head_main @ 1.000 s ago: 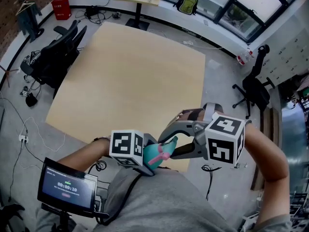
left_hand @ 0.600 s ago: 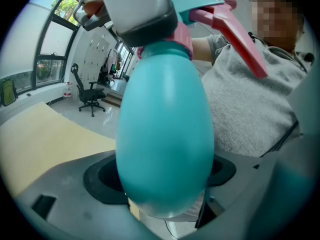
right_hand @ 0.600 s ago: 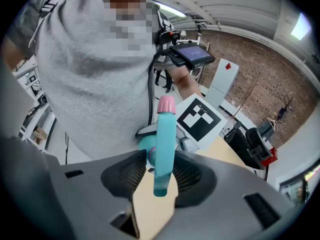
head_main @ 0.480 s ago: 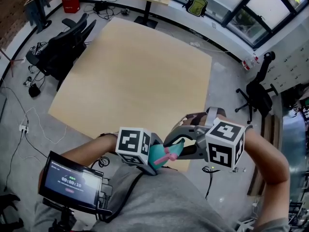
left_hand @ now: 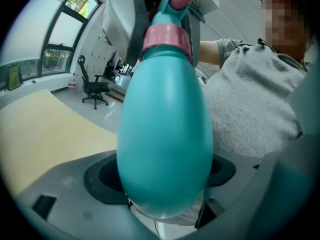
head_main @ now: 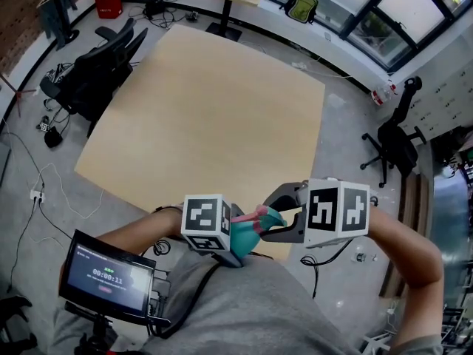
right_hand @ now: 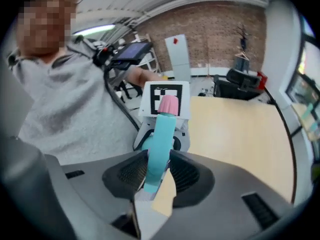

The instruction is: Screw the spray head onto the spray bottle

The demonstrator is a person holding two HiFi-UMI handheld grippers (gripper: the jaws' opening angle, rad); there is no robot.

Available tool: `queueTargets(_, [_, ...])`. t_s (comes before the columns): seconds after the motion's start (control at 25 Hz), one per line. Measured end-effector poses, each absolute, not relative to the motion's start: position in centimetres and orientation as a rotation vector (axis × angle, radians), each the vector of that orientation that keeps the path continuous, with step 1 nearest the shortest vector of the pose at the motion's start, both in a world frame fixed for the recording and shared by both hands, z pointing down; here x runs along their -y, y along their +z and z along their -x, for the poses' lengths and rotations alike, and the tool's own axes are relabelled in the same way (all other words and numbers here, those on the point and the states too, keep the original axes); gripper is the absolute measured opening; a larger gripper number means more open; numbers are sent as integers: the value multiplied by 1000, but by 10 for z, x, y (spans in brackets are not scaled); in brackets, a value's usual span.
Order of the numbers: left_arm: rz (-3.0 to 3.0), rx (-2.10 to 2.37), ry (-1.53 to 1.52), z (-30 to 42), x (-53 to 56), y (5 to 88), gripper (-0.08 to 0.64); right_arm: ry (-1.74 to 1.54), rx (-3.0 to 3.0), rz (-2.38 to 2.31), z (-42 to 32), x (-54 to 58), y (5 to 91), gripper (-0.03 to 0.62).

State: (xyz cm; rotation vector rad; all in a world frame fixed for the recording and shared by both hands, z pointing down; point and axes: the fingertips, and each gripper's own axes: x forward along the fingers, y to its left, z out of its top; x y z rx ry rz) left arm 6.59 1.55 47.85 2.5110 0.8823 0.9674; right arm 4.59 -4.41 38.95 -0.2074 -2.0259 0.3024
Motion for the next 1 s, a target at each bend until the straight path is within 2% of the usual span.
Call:
queueTargets(0.12, [-2485,-838,978,-66,-15,480,413,637,1977,24,-48,48,395,140])
queueTargets(0.24, [-2478,-827,971,-67,-16,480,413,761,1975,-23,-46,48,395,140])
queueTargets(0.4, [-2483,-834,940,-70,-16,477,411,675,2042,12,-46,45,390,144])
queueTargets(0.68, [-2513,-868,889,-73,-16,471,411,506,2069,70,-57,41,375,197])
queueTargets(0.76, [-2524,-885,871,-73,-17,471,411,372,2050,63,-66,45,369,220])
queueTargets(0.84, [-2539,-906,858,-73,-17,470,411,77,2023,75,-77,54,360,227])
queueTargets(1.0, [-2551,-963,838,-74,-19,468,411,-927,1761,291,-80,67,327,227])
